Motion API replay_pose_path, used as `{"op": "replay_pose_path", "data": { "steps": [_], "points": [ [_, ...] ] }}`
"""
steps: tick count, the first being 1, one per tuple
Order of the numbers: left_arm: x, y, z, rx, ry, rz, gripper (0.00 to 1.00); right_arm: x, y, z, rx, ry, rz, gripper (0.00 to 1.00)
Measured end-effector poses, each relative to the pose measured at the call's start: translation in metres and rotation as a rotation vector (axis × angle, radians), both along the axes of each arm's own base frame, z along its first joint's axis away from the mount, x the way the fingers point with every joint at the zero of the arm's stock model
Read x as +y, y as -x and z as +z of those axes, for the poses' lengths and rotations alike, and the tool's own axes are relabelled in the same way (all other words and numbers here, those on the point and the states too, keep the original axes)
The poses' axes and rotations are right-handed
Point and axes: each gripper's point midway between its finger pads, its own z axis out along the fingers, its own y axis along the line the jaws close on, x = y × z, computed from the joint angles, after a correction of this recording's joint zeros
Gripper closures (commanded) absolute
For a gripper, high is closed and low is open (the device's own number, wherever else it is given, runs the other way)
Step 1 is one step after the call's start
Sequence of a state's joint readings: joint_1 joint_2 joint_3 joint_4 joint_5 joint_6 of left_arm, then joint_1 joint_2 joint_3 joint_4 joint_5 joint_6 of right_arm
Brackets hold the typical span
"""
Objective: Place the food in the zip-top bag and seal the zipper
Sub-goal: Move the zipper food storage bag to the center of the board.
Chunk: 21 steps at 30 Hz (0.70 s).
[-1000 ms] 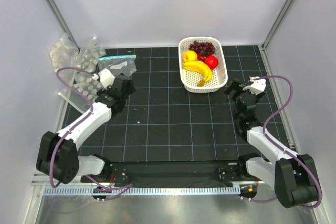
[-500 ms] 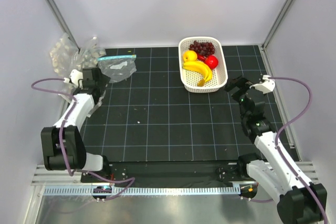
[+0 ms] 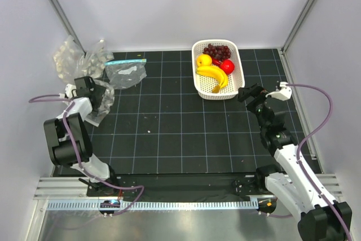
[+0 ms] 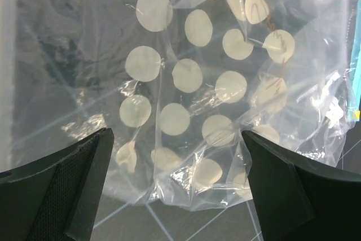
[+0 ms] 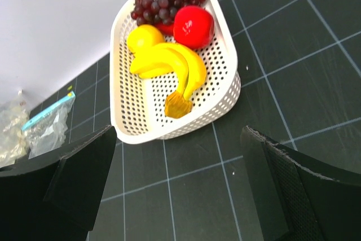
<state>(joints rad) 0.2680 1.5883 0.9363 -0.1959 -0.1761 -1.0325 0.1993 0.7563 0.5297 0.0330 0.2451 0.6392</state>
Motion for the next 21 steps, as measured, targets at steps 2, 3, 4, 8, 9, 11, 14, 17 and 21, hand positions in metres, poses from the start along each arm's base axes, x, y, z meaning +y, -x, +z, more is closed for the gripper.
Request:
{"op": "replay_pose_path", "data": {
  "steps": [2,3,4,8,9,11,14,17,21],
  "points": [
    [-0.002,-0.005,-0.008,-0.005,0.021,-0.002,0.14,0.004,0.000,-0.004,0.016,-0.003,0.020,0.00],
    [-0.003,-0.007,-0.013,-0.006,0.031,-0.005,0.23,0.006,-0.001,-0.006,0.022,-0.005,0.028,0.00],
    [-0.004,-0.008,-0.018,-0.005,0.040,-0.011,0.40,0.007,-0.001,-0.006,0.024,-0.008,0.035,0.00],
    [-0.015,-0.013,-0.045,-0.009,0.103,-0.030,0.90,0.011,-0.001,-0.006,0.025,-0.017,0.056,0.00],
    [-0.018,-0.016,-0.047,-0.021,0.113,-0.040,1.00,0.012,0.000,-0.006,0.024,-0.018,0.059,0.00],
    [-0.023,-0.022,-0.047,-0.036,0.111,-0.064,1.00,0.013,0.000,-0.006,0.025,-0.020,0.067,0.00],
    [-0.046,-0.028,-0.043,-0.053,0.084,-0.123,1.00,0.015,0.000,-0.006,0.025,-0.022,0.077,0.00],
    [-0.104,-0.033,-0.031,-0.092,0.051,-0.251,1.00,0.019,0.001,-0.006,0.025,-0.026,0.098,0.01],
    [-0.206,-0.027,-0.004,-0.177,0.039,-0.489,0.95,0.024,0.001,-0.004,0.016,-0.032,0.126,0.00]
  ]
}}
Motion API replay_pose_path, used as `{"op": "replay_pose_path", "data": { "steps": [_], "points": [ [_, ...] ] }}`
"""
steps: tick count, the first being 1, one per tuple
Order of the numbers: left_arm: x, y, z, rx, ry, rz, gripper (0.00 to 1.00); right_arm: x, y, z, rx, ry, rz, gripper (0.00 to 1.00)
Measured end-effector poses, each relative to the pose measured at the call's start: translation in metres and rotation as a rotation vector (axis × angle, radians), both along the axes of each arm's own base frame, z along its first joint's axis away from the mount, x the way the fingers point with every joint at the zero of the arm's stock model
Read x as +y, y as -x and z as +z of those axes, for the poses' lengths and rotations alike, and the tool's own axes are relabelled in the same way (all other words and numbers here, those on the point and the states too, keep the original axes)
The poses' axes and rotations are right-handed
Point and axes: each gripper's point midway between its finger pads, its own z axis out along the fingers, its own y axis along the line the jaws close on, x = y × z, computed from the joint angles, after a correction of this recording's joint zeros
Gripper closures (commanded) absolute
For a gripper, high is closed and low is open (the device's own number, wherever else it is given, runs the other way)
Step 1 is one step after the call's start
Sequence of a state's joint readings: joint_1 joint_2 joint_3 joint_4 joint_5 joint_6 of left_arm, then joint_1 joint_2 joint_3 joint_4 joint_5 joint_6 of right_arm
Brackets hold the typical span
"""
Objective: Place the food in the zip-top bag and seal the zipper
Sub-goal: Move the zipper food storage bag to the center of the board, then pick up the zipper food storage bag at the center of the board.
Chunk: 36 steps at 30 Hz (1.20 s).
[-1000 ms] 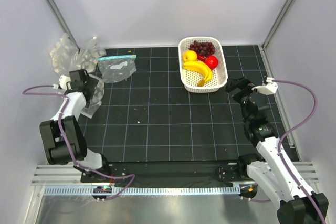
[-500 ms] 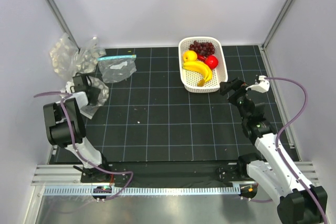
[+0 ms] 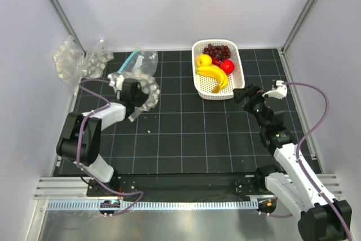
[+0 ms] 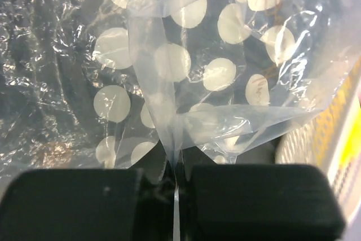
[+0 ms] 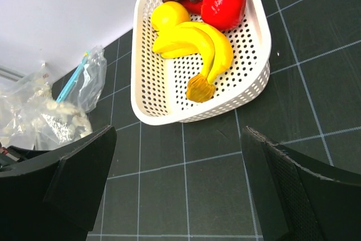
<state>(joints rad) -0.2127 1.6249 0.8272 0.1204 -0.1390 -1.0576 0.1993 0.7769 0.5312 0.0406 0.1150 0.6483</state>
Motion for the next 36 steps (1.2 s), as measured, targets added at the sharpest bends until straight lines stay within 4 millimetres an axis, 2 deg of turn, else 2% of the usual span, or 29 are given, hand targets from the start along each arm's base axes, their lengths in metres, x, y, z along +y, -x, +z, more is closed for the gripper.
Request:
{"op": "replay_pose_path", "data": {
  "steps": [2,3,5,6,7,12,15,17,19,22,25,28,30,33,36],
  "points": [
    [-0.043,0.010,0.013,-0.050,-0.011,-0.111,0.82,0.002,0.000,0.001,-0.003,0.000,0.011,0.00],
    [-0.060,0.018,0.019,-0.069,-0.015,-0.157,0.49,0.003,0.000,0.001,-0.004,0.000,0.016,0.00],
    [-0.084,0.034,0.028,-0.099,-0.037,-0.232,0.34,0.005,-0.001,0.000,0.000,0.003,0.033,0.00],
    [-0.095,0.042,0.034,-0.112,-0.048,-0.261,0.06,0.007,-0.001,-0.001,0.003,0.007,0.040,0.00],
    [-0.105,0.050,0.038,-0.121,-0.064,-0.291,0.00,0.008,-0.002,-0.001,0.006,0.008,0.047,0.00],
    [-0.153,0.101,0.070,-0.159,-0.106,-0.448,0.00,0.014,-0.004,-0.001,0.012,0.017,0.081,0.00],
    [-0.160,0.121,0.097,-0.217,-0.092,-0.503,0.00,0.025,-0.006,0.000,0.021,0.034,0.141,0.00],
    [-0.150,0.122,0.118,-0.276,-0.098,-0.490,0.00,0.035,-0.008,0.005,0.028,0.060,0.191,0.03],
    [-0.137,0.122,0.133,-0.314,-0.118,-0.468,0.00,0.057,-0.005,0.011,0.021,0.086,0.269,0.05],
    [-0.110,0.124,0.150,-0.352,-0.175,-0.407,0.00,0.099,0.005,0.022,-0.002,0.148,0.402,0.06],
    [-0.078,0.129,0.166,-0.428,-0.193,-0.301,0.00,0.136,0.016,0.023,-0.007,0.204,0.505,0.09],
    [-0.048,0.133,0.156,-0.444,-0.223,-0.219,0.00,0.161,0.012,0.011,0.033,0.255,0.555,0.09],
    [-0.033,0.127,0.146,-0.418,-0.255,-0.170,0.00,0.173,0.004,-0.001,0.073,0.286,0.571,0.09],
    [-0.027,0.115,0.132,-0.366,-0.292,-0.144,0.00,0.187,-0.005,-0.026,0.148,0.329,0.595,0.10],
    [-0.028,0.104,0.104,-0.276,-0.320,-0.149,0.00,0.194,-0.003,-0.051,0.200,0.350,0.619,0.12]
  ]
}}
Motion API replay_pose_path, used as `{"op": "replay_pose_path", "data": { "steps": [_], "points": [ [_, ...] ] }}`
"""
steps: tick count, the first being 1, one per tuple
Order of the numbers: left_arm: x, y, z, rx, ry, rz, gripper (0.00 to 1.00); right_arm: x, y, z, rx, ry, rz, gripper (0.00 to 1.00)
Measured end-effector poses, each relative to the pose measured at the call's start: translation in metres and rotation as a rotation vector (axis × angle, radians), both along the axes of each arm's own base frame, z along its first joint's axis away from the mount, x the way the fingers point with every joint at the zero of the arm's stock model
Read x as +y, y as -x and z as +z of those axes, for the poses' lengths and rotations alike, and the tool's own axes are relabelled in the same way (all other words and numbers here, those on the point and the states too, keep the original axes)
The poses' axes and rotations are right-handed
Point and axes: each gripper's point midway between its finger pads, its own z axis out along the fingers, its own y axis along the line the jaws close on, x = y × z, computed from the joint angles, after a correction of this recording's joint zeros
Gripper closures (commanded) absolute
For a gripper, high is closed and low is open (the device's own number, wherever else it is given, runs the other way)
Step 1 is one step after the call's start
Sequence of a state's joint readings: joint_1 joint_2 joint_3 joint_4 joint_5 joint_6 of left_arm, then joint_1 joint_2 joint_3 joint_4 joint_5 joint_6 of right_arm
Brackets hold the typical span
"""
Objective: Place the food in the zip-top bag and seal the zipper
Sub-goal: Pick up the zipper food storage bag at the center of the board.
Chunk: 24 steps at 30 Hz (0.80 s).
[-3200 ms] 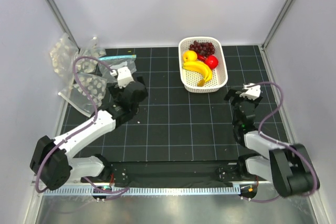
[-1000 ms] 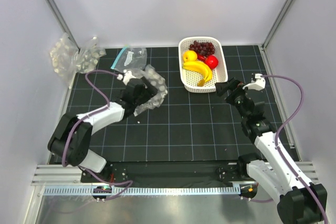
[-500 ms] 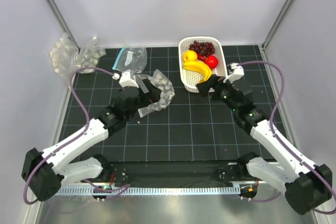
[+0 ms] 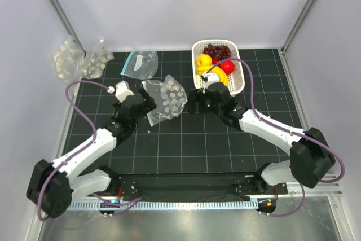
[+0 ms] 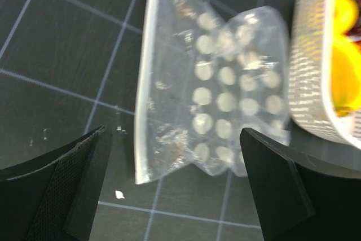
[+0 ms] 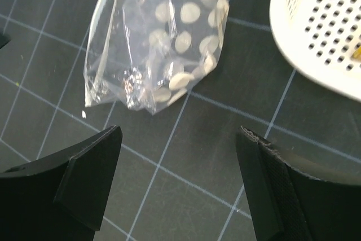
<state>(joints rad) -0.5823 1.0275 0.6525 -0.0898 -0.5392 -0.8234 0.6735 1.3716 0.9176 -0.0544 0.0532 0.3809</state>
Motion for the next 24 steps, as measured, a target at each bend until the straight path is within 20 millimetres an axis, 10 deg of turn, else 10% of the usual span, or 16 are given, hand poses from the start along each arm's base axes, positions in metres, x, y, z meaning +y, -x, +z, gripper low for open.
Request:
{"op": "replay_pose_path", "data": {
  "steps": [9,15,24],
  "points": [
    [0.029,-0.023,-0.080,0.264,0.059,0.084,0.06,-0.010,0.026,-0.001,-0.016,-0.009,0.021,0.16],
    [0.011,-0.032,-0.096,0.304,0.156,0.019,0.23,-0.022,0.031,0.038,-0.128,-0.070,-0.005,0.19],
    [-0.008,-0.038,-0.136,0.412,0.288,-0.055,0.46,-0.027,0.030,0.039,-0.141,-0.061,-0.025,0.26]
  ]
}}
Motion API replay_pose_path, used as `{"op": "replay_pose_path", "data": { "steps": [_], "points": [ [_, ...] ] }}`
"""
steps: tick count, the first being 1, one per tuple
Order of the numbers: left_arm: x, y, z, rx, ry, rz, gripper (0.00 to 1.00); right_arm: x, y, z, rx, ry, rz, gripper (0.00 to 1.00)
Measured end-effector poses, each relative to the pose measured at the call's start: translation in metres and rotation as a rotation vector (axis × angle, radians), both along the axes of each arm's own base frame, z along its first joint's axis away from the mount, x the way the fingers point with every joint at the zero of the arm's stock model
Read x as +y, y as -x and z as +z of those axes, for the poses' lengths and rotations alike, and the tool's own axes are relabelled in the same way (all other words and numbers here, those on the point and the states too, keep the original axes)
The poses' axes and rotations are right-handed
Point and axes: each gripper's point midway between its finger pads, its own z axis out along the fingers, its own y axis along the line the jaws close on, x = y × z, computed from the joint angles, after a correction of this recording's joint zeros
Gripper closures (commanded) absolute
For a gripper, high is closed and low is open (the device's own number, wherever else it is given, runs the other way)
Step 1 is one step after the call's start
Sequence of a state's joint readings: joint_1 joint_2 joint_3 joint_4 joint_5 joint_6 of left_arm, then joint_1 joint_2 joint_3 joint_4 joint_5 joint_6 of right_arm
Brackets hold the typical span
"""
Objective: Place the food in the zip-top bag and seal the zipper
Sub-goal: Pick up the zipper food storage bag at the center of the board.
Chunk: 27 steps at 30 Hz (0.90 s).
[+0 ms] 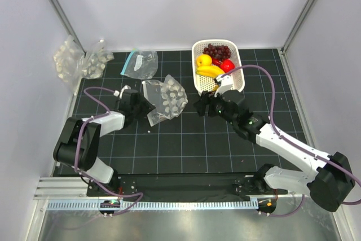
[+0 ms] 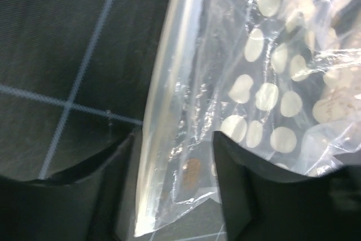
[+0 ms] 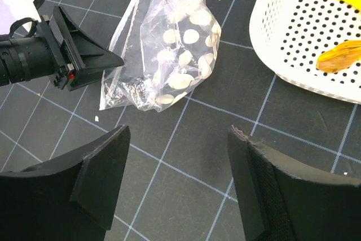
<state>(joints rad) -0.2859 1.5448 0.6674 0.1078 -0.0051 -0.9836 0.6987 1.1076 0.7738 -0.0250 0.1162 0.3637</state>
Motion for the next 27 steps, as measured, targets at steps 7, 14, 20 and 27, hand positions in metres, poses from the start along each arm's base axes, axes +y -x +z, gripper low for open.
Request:
{"op": "replay_pose_path", "data": {
  "steps": [7,14,20,27],
  "points": [
    [-0.018,-0.004,0.010,-0.030,0.082,-0.065,1.00,-0.002,0.001,0.002,-0.009,0.000,-0.001,0.32],
    [-0.026,-0.004,0.044,-0.118,0.099,-0.097,1.00,0.006,0.005,-0.006,0.014,0.006,0.046,0.33],
    [-0.054,0.012,0.089,-0.266,0.039,-0.178,1.00,0.011,0.008,-0.004,0.012,-0.008,0.080,0.34],
    [-0.084,0.039,0.110,-0.364,-0.071,-0.283,1.00,0.012,0.009,0.002,0.002,-0.022,0.088,0.35]
  ]
}}
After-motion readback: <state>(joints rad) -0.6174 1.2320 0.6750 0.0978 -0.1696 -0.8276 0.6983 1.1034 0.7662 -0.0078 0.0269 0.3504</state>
